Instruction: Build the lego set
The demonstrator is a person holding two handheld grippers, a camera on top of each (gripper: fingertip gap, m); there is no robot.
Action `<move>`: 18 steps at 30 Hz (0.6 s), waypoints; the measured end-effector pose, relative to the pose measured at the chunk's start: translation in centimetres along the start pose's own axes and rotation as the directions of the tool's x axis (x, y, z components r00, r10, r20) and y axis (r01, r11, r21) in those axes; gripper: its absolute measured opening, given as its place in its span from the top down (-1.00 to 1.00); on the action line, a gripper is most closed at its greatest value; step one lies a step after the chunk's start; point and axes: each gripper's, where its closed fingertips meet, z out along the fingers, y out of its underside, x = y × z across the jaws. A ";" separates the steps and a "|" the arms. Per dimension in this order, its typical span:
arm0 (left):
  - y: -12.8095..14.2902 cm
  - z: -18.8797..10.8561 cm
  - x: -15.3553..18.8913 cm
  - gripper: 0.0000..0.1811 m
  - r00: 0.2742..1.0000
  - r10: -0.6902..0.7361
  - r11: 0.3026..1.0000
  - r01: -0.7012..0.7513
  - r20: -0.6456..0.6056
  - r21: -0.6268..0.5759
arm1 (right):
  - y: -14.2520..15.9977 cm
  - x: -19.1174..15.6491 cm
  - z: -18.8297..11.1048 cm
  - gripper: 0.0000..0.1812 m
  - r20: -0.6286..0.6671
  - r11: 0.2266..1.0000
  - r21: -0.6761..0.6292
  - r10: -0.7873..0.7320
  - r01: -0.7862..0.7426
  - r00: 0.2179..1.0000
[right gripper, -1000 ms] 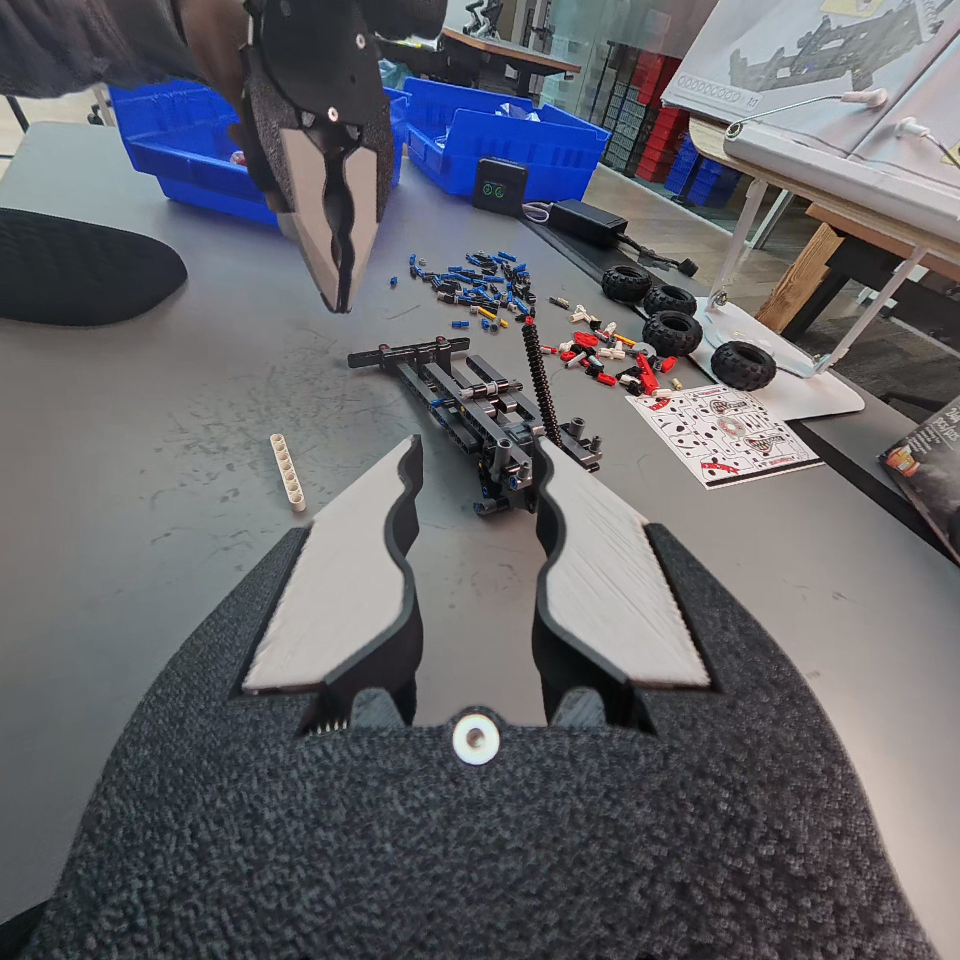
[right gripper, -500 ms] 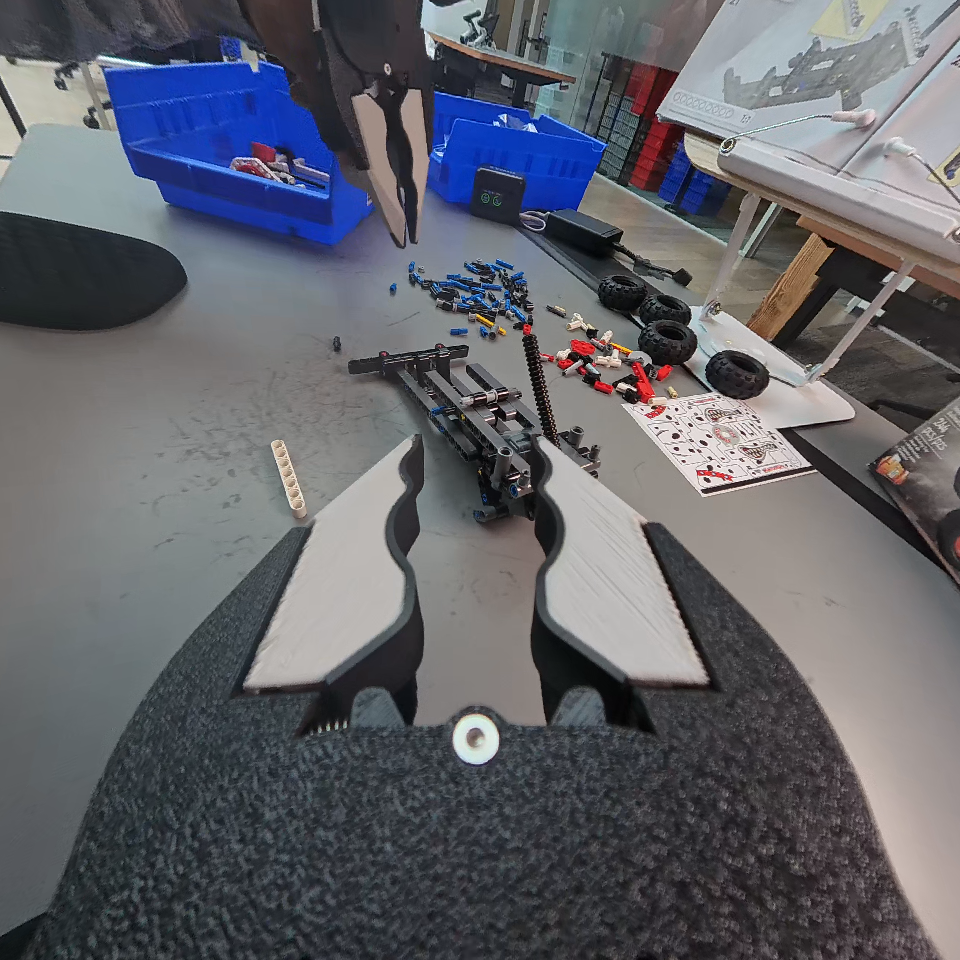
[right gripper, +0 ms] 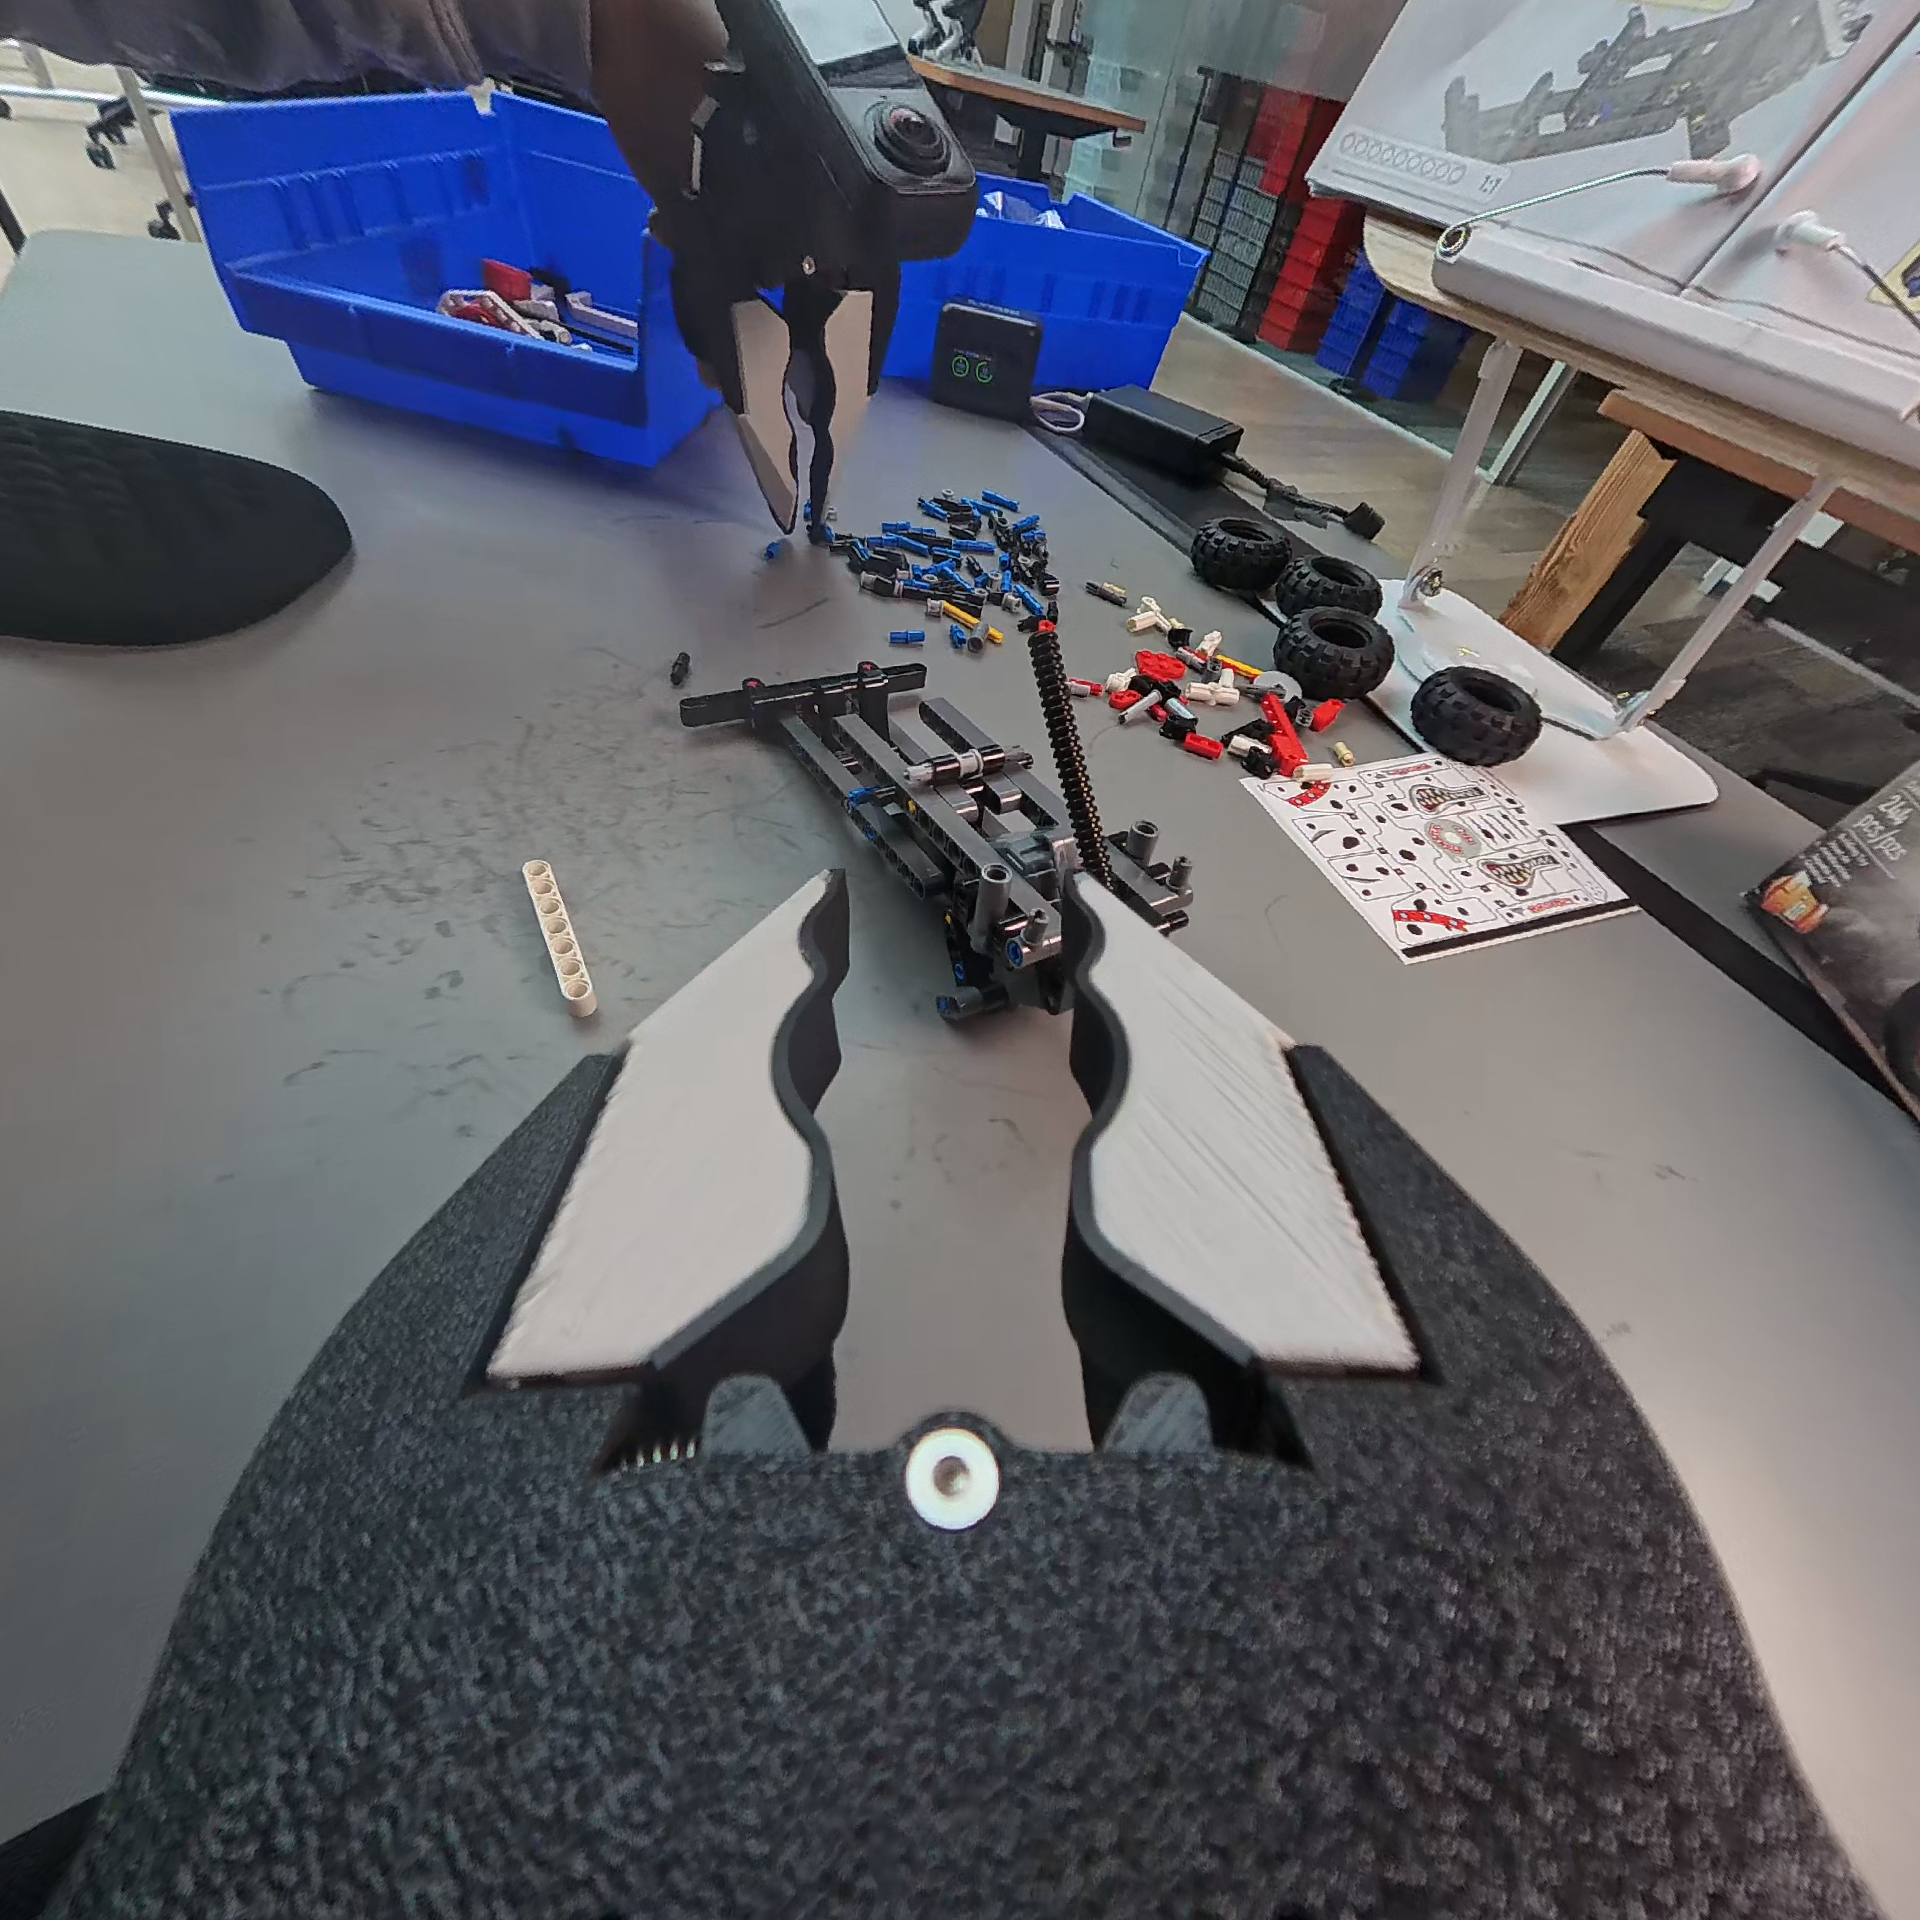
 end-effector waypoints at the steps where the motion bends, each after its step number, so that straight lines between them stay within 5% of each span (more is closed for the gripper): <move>1: 0.0 0.1 0.0 0.85 1.000 -0.001 1.000 0.001 -0.005 0.000 | 0.1 0.0 0.0 0.55 0.002 1.000 -0.002 0.001 -0.001 1.000; 15: -0.3 -0.2 0.4 0.95 0.998 -0.052 0.998 0.053 -0.039 0.029 | 0.3 -0.2 0.2 0.55 0.010 1.000 -0.013 0.001 -0.001 1.000; 18: -3.4 -3.1 2.3 0.95 0.998 -0.029 0.985 0.037 -0.052 0.169 | 0.2 -0.1 0.2 0.56 0.007 1.000 -0.006 0.004 -0.004 1.000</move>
